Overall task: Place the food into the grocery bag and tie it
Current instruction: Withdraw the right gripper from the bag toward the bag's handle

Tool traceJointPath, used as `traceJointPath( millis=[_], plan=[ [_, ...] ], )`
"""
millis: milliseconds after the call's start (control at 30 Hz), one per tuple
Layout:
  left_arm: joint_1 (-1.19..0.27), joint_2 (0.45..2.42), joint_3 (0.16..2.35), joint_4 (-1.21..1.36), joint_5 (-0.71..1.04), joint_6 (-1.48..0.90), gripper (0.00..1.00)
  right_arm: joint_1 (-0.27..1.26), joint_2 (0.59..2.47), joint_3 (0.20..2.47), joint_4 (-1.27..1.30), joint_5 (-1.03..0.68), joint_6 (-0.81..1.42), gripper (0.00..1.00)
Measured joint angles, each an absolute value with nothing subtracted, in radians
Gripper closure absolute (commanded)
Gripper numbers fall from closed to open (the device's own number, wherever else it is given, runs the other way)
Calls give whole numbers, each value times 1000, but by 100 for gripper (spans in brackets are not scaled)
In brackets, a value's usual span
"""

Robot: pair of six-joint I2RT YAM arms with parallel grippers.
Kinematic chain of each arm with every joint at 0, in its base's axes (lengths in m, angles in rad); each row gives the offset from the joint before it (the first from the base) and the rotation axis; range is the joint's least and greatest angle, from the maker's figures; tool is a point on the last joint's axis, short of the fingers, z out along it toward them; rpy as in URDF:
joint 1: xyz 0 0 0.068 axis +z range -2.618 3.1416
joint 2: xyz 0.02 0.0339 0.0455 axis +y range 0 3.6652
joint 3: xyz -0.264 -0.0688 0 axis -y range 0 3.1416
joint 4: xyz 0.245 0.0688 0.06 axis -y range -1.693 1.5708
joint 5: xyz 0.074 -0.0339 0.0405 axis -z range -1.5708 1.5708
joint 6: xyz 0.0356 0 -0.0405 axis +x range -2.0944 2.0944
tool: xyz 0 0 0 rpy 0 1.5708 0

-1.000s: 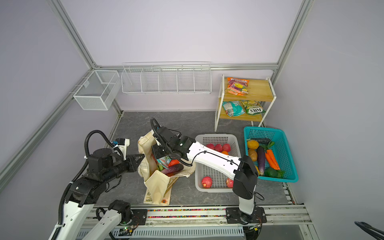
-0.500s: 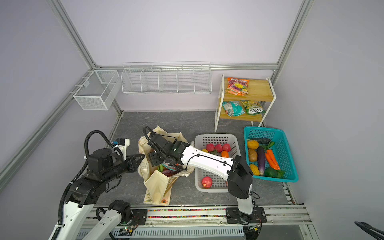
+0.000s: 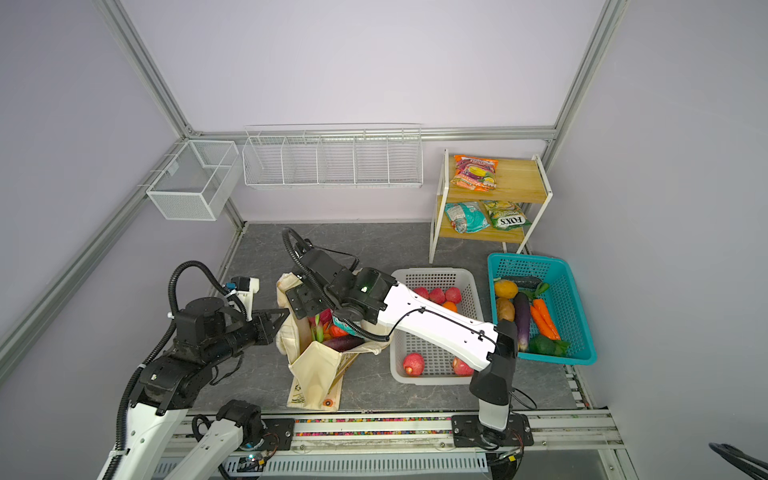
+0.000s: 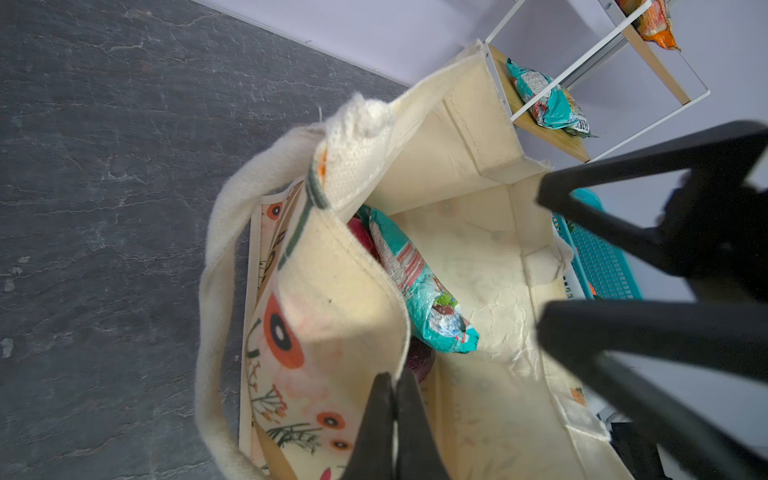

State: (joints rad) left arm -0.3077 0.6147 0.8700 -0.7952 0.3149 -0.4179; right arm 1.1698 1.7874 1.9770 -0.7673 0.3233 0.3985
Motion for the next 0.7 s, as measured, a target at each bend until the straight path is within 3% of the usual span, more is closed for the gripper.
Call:
traceJointPath(
  millis=[300, 700],
  plan=[
    [-308, 615, 870, -796, 315, -418, 100, 1173, 1533, 1927, -810, 454, 369, 7],
    [-308, 618, 870, -796, 313, -418, 100, 1073, 1122, 1331, -841, 480, 532, 8]
  ],
)
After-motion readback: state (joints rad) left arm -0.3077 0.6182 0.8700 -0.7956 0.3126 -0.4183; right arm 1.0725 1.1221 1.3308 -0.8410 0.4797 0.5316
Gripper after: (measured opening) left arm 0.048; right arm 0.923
